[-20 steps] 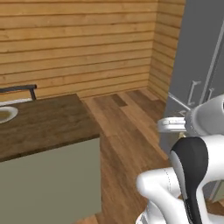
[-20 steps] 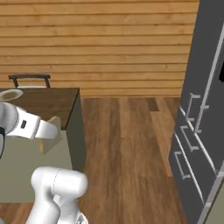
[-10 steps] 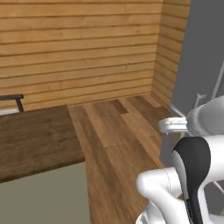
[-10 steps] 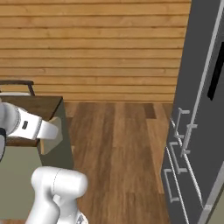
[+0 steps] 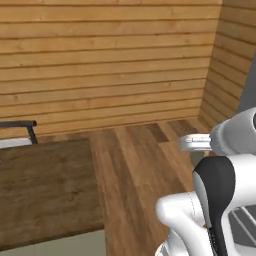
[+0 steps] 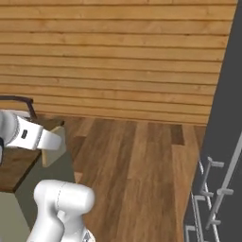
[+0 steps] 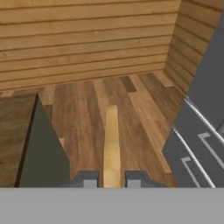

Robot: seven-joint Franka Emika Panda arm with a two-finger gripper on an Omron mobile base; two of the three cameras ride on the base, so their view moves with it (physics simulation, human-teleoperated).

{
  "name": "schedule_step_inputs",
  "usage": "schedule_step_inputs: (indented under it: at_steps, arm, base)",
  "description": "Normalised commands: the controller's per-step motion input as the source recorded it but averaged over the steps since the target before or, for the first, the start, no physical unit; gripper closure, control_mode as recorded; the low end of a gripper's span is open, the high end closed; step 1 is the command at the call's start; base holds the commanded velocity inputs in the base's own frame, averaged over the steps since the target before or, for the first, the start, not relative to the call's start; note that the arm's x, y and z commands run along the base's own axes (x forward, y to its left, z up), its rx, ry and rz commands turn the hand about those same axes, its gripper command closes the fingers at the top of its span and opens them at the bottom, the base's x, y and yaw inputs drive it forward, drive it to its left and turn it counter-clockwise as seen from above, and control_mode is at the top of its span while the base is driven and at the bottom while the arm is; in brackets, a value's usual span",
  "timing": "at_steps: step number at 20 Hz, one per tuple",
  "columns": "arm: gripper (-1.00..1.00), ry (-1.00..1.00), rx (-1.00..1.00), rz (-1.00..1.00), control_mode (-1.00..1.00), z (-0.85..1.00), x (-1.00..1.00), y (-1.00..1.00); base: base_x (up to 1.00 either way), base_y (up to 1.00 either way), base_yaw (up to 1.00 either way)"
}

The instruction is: Start the toaster. Once the lever pops up, take the bread to the plate on the dining counter.

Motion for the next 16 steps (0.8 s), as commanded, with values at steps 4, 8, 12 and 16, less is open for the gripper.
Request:
schedule_step_inputs:
  at_steps: [4, 8, 12, 16]
  arm:
    - [1.00, 0.00, 0.00, 0.00, 1.00, 0.00, 0.00, 0.00]
    - [1.00, 0.00, 0.00, 0.00, 1.00, 0.00, 0.00, 0.00]
    - [1.00, 0.00, 0.00, 0.00, 1.00, 0.00, 0.00, 0.00]
    - [1.00, 0.00, 0.00, 0.00, 1.00, 0.00, 0.00, 0.00]
  base:
    - [1.00, -0.27, 0.05]
    - [1.00, -0.01, 0.01]
    - [1.00, 0.00, 0.00]
    - [1.00, 0.00, 0.01]
